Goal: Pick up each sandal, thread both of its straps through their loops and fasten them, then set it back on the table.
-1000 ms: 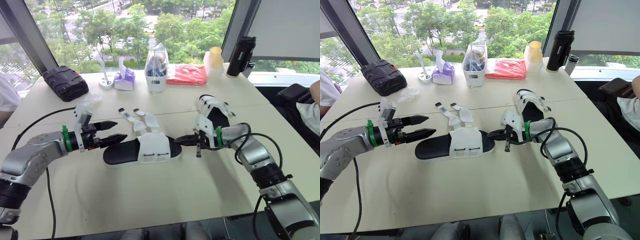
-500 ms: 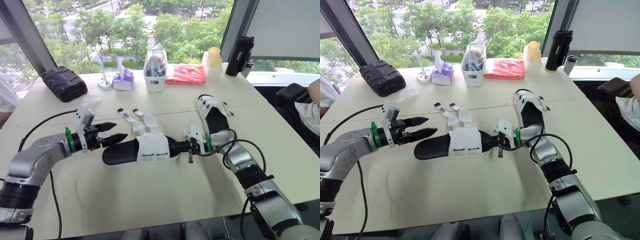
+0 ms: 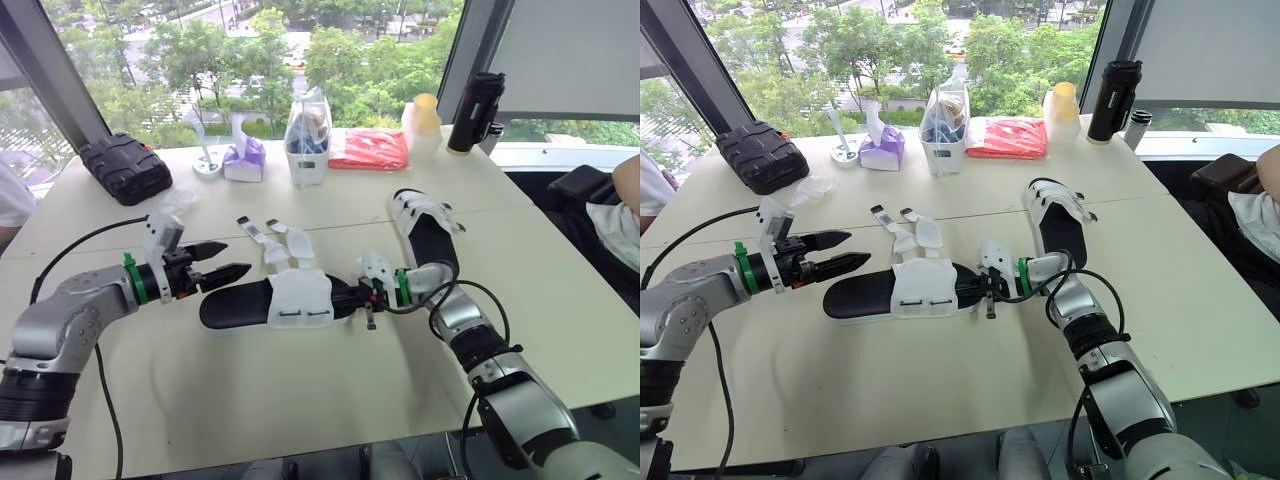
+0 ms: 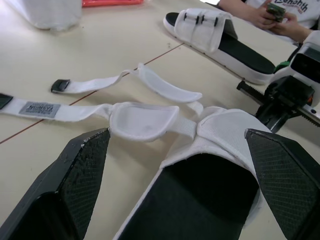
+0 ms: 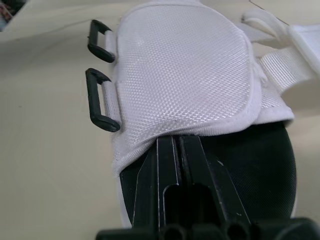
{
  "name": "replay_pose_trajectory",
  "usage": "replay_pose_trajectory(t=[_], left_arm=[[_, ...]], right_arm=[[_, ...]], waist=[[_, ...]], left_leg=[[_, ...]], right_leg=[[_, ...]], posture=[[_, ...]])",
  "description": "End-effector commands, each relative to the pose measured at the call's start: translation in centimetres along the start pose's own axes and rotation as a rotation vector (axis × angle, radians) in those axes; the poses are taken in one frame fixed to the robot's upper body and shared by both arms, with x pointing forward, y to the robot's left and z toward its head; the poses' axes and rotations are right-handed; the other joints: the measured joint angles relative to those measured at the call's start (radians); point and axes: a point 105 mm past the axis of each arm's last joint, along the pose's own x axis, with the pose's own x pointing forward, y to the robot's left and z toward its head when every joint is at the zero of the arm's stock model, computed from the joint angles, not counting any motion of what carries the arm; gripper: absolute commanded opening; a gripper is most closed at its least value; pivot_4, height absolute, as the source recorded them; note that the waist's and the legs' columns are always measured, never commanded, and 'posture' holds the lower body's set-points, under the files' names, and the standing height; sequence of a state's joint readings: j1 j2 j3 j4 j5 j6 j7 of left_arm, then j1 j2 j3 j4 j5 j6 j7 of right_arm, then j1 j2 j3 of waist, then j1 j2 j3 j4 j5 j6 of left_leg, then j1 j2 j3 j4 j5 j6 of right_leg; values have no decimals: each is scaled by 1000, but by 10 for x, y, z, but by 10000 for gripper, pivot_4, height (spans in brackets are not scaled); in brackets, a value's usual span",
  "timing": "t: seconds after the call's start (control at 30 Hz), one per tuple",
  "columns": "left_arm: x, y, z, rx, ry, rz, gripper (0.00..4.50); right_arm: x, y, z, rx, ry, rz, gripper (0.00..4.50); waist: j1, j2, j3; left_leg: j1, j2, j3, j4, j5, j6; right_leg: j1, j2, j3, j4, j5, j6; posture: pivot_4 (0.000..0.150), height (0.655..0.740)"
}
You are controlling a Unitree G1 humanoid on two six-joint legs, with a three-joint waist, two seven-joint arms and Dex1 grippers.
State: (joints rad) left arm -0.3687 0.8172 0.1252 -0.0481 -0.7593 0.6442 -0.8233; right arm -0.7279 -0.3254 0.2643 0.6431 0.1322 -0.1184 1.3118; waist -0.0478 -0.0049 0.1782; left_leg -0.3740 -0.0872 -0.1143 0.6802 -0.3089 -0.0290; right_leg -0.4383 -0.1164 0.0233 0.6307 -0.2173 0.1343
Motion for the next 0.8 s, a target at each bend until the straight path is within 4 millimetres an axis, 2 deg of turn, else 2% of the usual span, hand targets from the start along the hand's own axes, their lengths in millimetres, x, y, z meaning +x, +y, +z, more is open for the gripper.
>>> replay_pose_trajectory(t=[0.03, 0.23, 0.37, 0.47, 0.6, 0.8], left_arm=[[-4, 5, 11, 36, -33, 37, 45000], [7, 13, 0, -46, -33, 70, 45000], [20, 26, -17, -226, -31, 100, 45000], [27, 32, -24, -343, -27, 112, 45000], [43, 40, -35, -590, -31, 119, 45000], [63, 44, -29, -851, -88, 95, 45000]], right_arm=[[14, 4, 5, -25, -16, 45, 627], [19, 3, -17, 5, 118, 70, 627], [14, 6, -30, 1, 208, 96, 627], [12, 6, -31, 2, 214, 100, 627], [9, 6, -30, -11, 216, 99, 627], [8, 5, -28, -24, 222, 95, 627]], waist=[[0, 0, 0], [0, 0, 0], [2, 0, -1], [3, -1, -1], [4, -2, -2], [4, -3, -3]], left_leg=[[0, 0, 0, 0, 0, 0], [1, 0, 0, 0, 0, -1], [6, 1, -1, 0, 0, 0], [17, 0, -1, -2, -1, 3], [18, 0, -1, -2, -1, 2], [17, 0, -2, -2, 0, 0]], right_leg=[[0, 0, 0, 0, 0, 0], [0, 1, 0, 0, 1, -1], [6, 2, 0, 0, 2, -3], [16, 2, -1, 0, 2, -3], [17, 2, -1, 0, 2, -2], [16, 2, -1, 0, 2, -2]], posture=[[1500, 7400], [1500, 7400], [1500, 7400], [1500, 7400], [1500, 7400], [1500, 7400]])
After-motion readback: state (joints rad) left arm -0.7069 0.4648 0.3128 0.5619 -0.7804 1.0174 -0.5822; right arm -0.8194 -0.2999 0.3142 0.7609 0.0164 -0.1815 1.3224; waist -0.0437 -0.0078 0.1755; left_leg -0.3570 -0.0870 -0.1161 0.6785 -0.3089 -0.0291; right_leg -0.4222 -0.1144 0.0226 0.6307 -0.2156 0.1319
